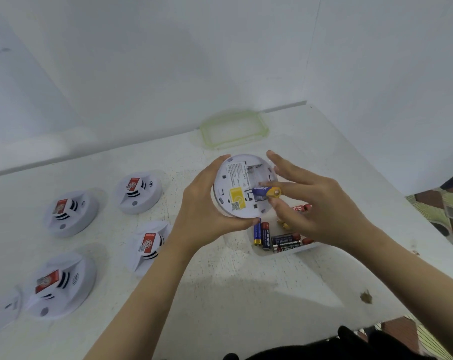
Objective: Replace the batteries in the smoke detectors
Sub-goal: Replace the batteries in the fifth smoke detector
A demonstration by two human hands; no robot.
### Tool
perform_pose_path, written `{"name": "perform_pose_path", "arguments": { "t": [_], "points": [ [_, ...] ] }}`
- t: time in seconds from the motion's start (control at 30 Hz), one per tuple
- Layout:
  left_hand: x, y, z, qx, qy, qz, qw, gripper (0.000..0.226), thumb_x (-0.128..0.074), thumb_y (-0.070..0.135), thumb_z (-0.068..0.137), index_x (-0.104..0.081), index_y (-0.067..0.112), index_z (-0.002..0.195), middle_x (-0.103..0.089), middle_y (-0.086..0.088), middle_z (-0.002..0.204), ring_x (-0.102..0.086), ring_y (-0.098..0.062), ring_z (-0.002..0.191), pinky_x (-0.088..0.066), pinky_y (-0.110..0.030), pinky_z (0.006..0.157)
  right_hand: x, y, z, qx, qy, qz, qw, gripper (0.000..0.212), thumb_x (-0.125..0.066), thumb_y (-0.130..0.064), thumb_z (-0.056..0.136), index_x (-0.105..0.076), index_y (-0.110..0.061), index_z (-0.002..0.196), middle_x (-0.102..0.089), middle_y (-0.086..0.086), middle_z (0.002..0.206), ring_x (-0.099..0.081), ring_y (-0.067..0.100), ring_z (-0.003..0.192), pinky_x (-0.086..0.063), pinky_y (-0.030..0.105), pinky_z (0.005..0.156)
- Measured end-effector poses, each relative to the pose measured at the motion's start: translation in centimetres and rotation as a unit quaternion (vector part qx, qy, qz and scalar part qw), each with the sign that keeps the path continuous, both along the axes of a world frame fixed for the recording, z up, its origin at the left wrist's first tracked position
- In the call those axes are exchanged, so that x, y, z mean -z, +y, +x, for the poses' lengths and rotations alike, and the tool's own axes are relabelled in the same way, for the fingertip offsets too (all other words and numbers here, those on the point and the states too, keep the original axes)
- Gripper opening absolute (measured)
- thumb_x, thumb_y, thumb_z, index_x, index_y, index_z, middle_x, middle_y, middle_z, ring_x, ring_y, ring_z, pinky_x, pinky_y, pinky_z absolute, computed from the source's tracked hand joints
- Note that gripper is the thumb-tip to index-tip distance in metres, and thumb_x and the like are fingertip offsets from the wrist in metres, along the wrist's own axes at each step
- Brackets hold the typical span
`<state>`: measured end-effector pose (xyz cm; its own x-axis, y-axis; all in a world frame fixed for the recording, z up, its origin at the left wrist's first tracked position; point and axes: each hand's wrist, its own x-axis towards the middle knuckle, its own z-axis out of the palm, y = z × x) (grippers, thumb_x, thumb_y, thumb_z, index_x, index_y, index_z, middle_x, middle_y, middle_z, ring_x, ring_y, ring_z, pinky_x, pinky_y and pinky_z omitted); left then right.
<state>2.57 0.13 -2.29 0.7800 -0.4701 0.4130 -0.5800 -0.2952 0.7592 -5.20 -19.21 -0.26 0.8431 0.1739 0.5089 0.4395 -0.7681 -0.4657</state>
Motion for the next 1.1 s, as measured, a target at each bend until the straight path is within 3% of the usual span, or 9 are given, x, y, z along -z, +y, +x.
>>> {"name": "perform_pose_path", "arguments": {
  "t": [0.1, 0.2, 0.33, 0.47, 0.57, 0.67, 0.77, 0.9, 1.1],
  "points": [
    [0.2, 0.3, 0.4, -0.014, 0.005, -0.006, 1.000, 0.099, -0.083, 0.048, 0.050, -0.049, 0.010, 0.135, -0.059, 0.006, 0.127, -0.053, 0.002, 0.117, -0.046, -0.017, 0.097, 0.1, -0.6, -0.7, 0.006, -0.033, 0.051, 0.998, 0.022, -0.055, -0.023, 0.084, -0.076, -0.020, 0.088, -0.048, 0.002, 0.140, -0.059, 0.009, 0.111, -0.052, 0.025, 0.084],
    [0.3, 0.9, 1.0, -0.045, 0.007, -0.011, 0.999, 0.098, -0.085, 0.048, 0.049, -0.048, 0.018, 0.134, -0.059, 0.010, 0.126, -0.053, -0.001, 0.118, -0.047, -0.021, 0.096, 0.4, -1.7, -1.2, -0.019, 0.022, -0.001, 1.000, 0.024, -0.056, -0.030, 0.081, -0.077, -0.022, 0.074, -0.042, -0.006, 0.144, -0.050, 0.005, 0.121, -0.041, 0.019, 0.096],
    [0.2, 1.4, 1.5, -0.070, 0.008, -0.031, 0.997, 0.087, -0.089, 0.033, 0.050, -0.046, 0.028, 0.125, -0.055, 0.023, 0.117, -0.050, 0.015, 0.110, -0.041, -0.003, 0.086, 0.7, -2.5, -0.6, -0.033, 0.135, -0.123, 0.983, 0.036, -0.050, -0.055, 0.080, -0.076, -0.031, 0.073, -0.035, -0.012, 0.148, -0.030, 0.003, 0.136, -0.024, 0.022, 0.106],
    [0.5, 1.8, 1.9, -0.102, 0.007, -0.040, 0.994, 0.082, -0.089, 0.026, 0.052, -0.041, 0.043, 0.116, -0.053, 0.042, 0.109, -0.049, 0.020, 0.105, -0.038, 0.001, 0.081, -0.5, -2.2, 2.0, -0.005, 0.153, -0.014, 0.988, 0.032, -0.054, -0.048, 0.084, -0.073, -0.023, 0.077, -0.067, -0.012, 0.112, -0.057, -0.002, 0.102, -0.040, 0.021, 0.091],
    [0.8, 2.1, 2.2, -0.126, 0.004, -0.047, 0.991, 0.085, -0.095, 0.016, 0.052, -0.042, 0.043, 0.112, -0.055, 0.037, 0.105, -0.050, 0.021, 0.102, -0.039, 0.001, 0.079, -0.8, -1.8, 5.9, 0.011, 0.200, 0.010, 0.980, 0.009, -0.060, -0.028, 0.087, -0.067, -0.023, 0.087, -0.068, -0.014, 0.086, -0.060, 0.000, 0.077, -0.047, 0.025, 0.074],
    [1.2, 2.2, 2.6, -0.141, 0.011, -0.047, 0.989, 0.081, -0.094, 0.014, 0.054, -0.046, 0.036, 0.116, -0.056, 0.024, 0.109, -0.051, 0.017, 0.103, -0.040, -0.001, 0.080, -0.8, -1.1, 9.8, 0.021, 0.277, -0.058, 0.959, 0.014, -0.059, -0.024, 0.088, -0.065, -0.026, 0.101, -0.065, -0.009, 0.094, -0.055, 0.002, 0.076, -0.045, 0.027, 0.077],
    [1.6, 2.5, 3.1, -0.149, 0.023, -0.043, 0.988, 0.085, -0.094, 0.018, 0.053, -0.050, 0.019, 0.126, -0.057, 0.017, 0.115, -0.052, 0.012, 0.105, -0.041, -0.003, 0.083, -0.7, -0.1, 12.4, 0.039, 0.345, -0.120, 0.930, 0.032, -0.063, -0.028, 0.087, -0.063, -0.018, 0.117, -0.062, 0.000, 0.110, -0.055, 0.011, 0.095, -0.040, 0.023, 0.081],
    [1.6, 2.4, 3.3, -0.145, 0.016, -0.040, 0.989, 0.086, -0.095, 0.019, 0.052, -0.047, 0.024, 0.124, -0.057, 0.017, 0.116, -0.052, 0.012, 0.106, -0.040, -0.002, 0.083, 0.1, 1.1, 13.7, 0.049, 0.358, -0.166, 0.918, 0.028, -0.069, -0.028, 0.081, -0.068, -0.011, 0.104, -0.064, 0.002, 0.106, -0.057, 0.017, 0.093, -0.045, 0.025, 0.077],
    [1.6, 2.3, 3.2, -0.132, 0.018, -0.046, 0.990, 0.086, -0.089, 0.029, 0.052, -0.042, 0.032, 0.125, -0.053, 0.023, 0.117, -0.049, 0.015, 0.110, -0.038, -0.001, 0.085, 0.6, 0.7, 13.2, 0.033, 0.365, 0.036, 0.930, 0.017, -0.065, -0.012, 0.082, -0.053, -0.014, 0.093, -0.068, 0.007, 0.084, -0.061, 0.017, 0.069, -0.051, 0.029, 0.064]
  ]
}}
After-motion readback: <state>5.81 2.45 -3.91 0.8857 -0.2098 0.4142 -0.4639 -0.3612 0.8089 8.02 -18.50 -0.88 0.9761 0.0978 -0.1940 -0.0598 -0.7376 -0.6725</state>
